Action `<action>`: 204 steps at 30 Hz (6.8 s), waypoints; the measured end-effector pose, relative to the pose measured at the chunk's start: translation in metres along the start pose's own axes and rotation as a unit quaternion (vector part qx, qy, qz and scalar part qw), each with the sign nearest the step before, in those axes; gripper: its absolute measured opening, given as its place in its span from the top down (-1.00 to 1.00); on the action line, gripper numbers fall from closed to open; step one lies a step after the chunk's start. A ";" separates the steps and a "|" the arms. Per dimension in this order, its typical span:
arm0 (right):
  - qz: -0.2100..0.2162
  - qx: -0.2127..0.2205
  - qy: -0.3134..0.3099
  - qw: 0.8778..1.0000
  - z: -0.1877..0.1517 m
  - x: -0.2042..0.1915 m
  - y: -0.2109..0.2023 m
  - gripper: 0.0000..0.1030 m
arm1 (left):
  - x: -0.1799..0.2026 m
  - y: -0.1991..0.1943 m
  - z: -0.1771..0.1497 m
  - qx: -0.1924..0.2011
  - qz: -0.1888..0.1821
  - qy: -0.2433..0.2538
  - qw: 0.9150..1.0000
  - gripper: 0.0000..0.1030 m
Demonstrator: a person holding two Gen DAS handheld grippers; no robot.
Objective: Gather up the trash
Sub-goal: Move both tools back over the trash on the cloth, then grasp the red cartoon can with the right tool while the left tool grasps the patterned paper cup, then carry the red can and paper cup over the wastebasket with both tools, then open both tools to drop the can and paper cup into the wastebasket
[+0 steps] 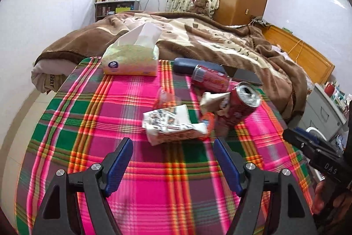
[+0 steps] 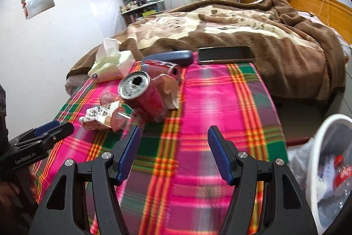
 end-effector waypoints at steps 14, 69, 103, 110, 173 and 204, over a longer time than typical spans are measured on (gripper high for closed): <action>0.022 -0.007 -0.020 1.000 0.006 -0.039 0.040 -0.26 | -0.039 0.047 0.013 -0.017 0.002 -0.012 1.000 -0.47; -0.022 -0.022 0.055 0.998 -0.015 0.012 0.021 -0.06 | 0.020 0.014 -0.014 -0.045 -0.088 0.091 0.991 -0.47; -0.047 -0.072 0.026 0.996 -0.029 0.021 0.034 -0.09 | 0.008 0.084 -0.019 -0.109 -0.105 0.065 0.986 -0.47; -0.048 -0.071 0.022 0.996 -0.028 0.021 0.037 -0.09 | 0.009 0.082 -0.019 -0.105 -0.099 0.064 0.987 -0.06; -0.173 0.049 0.095 0.979 -0.019 0.175 -0.132 -0.05 | 0.301 -0.023 -0.038 -0.041 -0.228 0.151 0.961 -0.05; -0.226 -0.008 0.113 0.968 -0.045 0.238 -0.140 -0.26 | 0.387 0.015 -0.070 -0.089 -0.263 0.165 0.946 -0.43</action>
Point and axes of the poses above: each gripper's, at about its wrist camera, not at the fingertips, and y roughly the way its jaws point, x to its right, z to its top, the point moved 2 cm from there along y, roughly the way its jaws point, and after that the axes turned 12 degrees about x, right-handed, at the moved point
